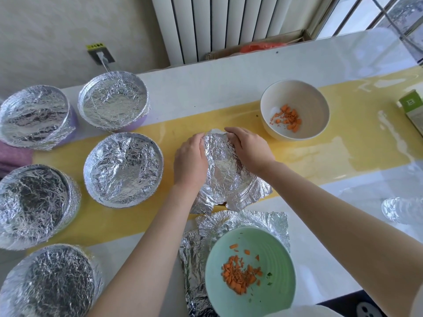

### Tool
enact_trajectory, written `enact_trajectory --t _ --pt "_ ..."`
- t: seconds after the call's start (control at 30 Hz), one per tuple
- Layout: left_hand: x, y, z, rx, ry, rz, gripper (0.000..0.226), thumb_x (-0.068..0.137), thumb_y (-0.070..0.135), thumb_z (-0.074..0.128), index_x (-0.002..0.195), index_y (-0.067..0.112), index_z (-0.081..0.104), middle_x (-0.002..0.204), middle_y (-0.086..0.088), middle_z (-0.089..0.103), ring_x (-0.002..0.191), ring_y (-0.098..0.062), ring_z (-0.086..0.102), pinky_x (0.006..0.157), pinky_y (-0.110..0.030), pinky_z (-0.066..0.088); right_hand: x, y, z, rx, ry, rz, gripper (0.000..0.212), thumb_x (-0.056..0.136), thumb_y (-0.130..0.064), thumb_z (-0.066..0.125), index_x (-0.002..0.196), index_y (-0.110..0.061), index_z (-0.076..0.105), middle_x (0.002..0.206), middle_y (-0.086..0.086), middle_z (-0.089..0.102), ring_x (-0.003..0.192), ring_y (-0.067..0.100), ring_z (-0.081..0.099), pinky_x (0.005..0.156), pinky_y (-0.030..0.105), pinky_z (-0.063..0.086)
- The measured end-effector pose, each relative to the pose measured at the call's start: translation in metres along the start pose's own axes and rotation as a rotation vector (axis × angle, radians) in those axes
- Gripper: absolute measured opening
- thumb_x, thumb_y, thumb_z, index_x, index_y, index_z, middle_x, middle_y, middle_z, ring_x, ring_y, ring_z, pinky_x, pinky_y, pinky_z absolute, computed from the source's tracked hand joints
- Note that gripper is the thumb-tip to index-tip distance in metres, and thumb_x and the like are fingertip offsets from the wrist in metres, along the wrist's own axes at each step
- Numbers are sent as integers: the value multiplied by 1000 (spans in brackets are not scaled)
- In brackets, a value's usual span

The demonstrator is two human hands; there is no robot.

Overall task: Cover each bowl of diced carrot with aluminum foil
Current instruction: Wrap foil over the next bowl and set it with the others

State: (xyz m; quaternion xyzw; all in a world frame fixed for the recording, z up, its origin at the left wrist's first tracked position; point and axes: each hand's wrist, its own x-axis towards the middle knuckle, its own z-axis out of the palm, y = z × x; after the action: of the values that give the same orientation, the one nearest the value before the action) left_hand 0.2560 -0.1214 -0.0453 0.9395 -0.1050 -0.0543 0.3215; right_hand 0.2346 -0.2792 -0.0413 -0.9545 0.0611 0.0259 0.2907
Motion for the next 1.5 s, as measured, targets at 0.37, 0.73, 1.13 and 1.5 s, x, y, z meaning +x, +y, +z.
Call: enact_trajectory --t 0.37,0.73,1.13,1.5 --pt "16 -3 -7 -91 -62 123 34 100 13 39 131 13 52 136 -6 52 132 -21 40 110 -33 32 1 2 0 157 97 -7 25 96 -21 51 112 -13 68 103 7 71 92 28 65 77 33 48" --pt "26 -1 -2 -196 -34 45 23 93 11 56 113 11 67 105 -4 70 95 -15 65 80 -14 44 19 -4 -1 167 -40 19 26 97 -21 50 115 -16 67 99 9 71 87 25 62 71 26 39" --pt "25 2 -3 -203 9 59 19 90 10 59 106 8 70 100 -5 72 92 -15 66 82 -17 48 20 -2 2 65 12 -22 21 95 -16 53 106 -13 71 95 12 72 89 32 64 81 37 48" --pt "-7 -5 -12 -170 -24 -51 40 99 21 44 138 13 43 143 -5 43 133 -17 39 108 -30 33 -9 1 5 83 50 42 35 101 -26 37 131 -12 51 131 6 56 126 22 46 96 28 35"
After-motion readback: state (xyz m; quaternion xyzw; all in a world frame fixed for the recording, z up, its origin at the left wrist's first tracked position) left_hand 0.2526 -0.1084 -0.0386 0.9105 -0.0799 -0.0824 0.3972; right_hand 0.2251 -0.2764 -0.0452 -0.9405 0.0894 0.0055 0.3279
